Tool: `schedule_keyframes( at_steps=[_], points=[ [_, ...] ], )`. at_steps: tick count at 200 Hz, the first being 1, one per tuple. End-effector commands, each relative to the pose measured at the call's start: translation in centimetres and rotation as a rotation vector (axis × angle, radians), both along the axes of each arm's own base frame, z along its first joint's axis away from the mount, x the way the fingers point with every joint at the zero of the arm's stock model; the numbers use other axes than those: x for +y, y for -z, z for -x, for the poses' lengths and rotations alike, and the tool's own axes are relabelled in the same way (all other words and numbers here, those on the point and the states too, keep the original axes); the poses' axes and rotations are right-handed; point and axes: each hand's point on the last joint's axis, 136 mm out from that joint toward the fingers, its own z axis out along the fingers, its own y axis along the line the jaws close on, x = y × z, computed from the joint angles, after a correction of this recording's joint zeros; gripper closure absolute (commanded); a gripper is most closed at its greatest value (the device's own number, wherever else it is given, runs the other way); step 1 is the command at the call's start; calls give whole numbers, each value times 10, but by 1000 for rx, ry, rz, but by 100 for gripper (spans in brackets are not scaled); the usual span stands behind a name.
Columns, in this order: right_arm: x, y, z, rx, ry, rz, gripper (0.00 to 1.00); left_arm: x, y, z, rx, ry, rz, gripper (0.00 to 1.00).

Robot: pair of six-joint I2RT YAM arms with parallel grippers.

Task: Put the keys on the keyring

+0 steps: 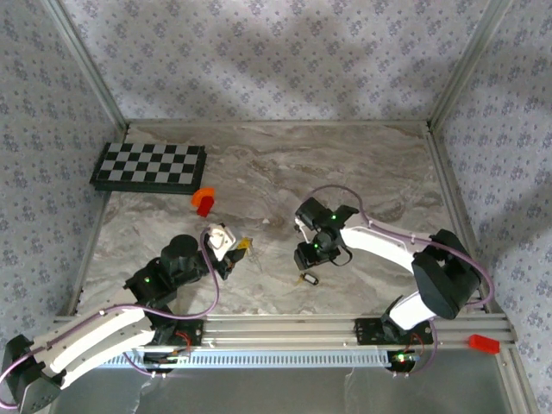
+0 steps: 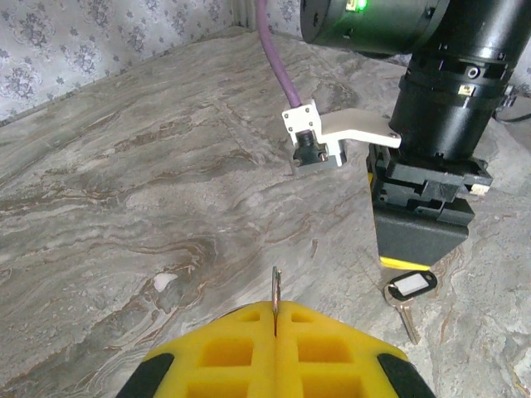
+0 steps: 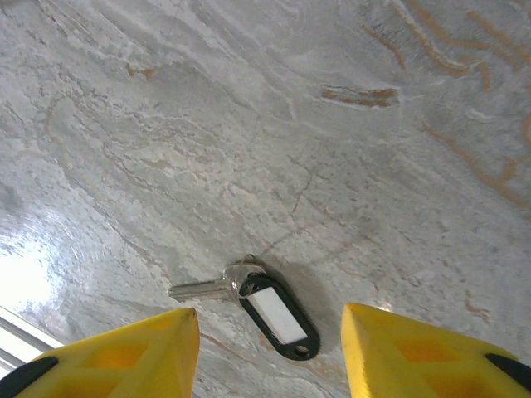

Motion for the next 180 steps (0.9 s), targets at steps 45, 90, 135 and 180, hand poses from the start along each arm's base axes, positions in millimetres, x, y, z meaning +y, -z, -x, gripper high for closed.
schedule_keyframes(
  at_steps=[45, 90, 135, 180],
  points=[
    [13, 12, 7, -14, -48, 42, 59, -4, -24, 4, -56, 31, 61, 100],
    [7, 21, 8, -41, -83, 121, 64, -4, -24, 4, -60, 30, 63, 100],
    [11, 27, 9, -45, -103, 132, 74, -4, -24, 3, -57, 27, 60, 100],
    [13, 29, 8, -41, -112, 132, 81, -4, -22, 3, -54, 25, 57, 100]
  ],
)
